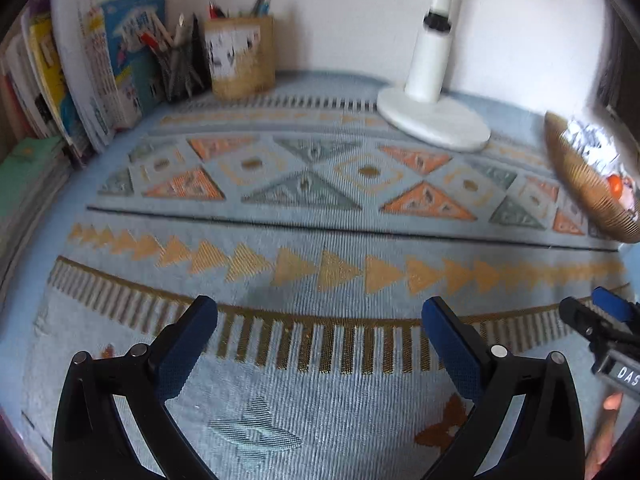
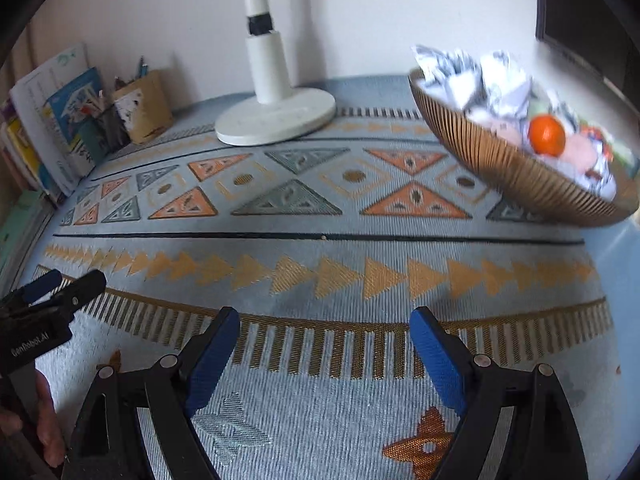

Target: Organize objects

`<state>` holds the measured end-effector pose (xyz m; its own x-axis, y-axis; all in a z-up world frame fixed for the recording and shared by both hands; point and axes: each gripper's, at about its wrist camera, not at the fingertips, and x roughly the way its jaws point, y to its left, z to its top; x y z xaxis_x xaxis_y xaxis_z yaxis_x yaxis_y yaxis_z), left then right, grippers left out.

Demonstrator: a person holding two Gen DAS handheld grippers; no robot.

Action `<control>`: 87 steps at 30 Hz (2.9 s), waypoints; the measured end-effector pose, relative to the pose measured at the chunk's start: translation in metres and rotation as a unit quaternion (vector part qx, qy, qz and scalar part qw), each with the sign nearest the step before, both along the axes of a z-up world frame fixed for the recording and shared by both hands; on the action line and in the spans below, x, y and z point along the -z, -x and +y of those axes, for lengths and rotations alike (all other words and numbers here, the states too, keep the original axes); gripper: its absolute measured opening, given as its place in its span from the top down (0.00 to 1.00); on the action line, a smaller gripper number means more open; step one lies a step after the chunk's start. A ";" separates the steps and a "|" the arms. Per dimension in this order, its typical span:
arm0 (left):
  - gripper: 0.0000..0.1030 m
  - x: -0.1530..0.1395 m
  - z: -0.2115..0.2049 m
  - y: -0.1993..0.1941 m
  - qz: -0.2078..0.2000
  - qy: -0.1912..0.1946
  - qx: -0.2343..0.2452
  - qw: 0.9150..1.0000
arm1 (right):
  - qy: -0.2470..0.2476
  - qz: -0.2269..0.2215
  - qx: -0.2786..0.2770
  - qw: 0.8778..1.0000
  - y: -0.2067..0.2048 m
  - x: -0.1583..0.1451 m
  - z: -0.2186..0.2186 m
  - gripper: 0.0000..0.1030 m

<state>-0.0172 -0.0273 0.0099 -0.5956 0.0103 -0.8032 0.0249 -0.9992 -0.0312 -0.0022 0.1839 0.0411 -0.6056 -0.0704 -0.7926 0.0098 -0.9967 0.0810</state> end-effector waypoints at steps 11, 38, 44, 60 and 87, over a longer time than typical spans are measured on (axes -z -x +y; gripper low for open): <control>0.00 0.006 0.003 0.001 -0.013 0.016 -0.002 1.000 | -0.033 -0.024 0.009 0.999 0.006 0.009 -0.005 0.01; 0.00 0.006 -0.001 0.005 -0.013 0.015 0.000 1.000 | -0.044 -0.029 0.005 0.999 0.011 0.012 -0.008 0.00; 0.00 0.005 -0.001 0.005 -0.013 0.015 0.001 1.000 | -0.045 -0.032 0.016 0.998 0.007 0.011 -0.009 0.00; 0.00 0.008 -0.005 0.005 -0.013 0.015 0.000 1.000 | -0.046 -0.016 0.026 0.998 0.001 0.015 -0.009 0.00; 0.00 0.007 -0.007 0.006 -0.014 0.013 0.005 1.000 | -0.046 -0.016 0.028 0.998 0.001 0.015 -0.009 0.00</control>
<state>-0.0229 -0.0345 0.0031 -0.5726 -0.0060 -0.8198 0.0163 -0.9999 -0.0041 -0.0033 0.1746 0.0263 -0.5815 0.0373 -0.8127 -0.0475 -0.9988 -0.0118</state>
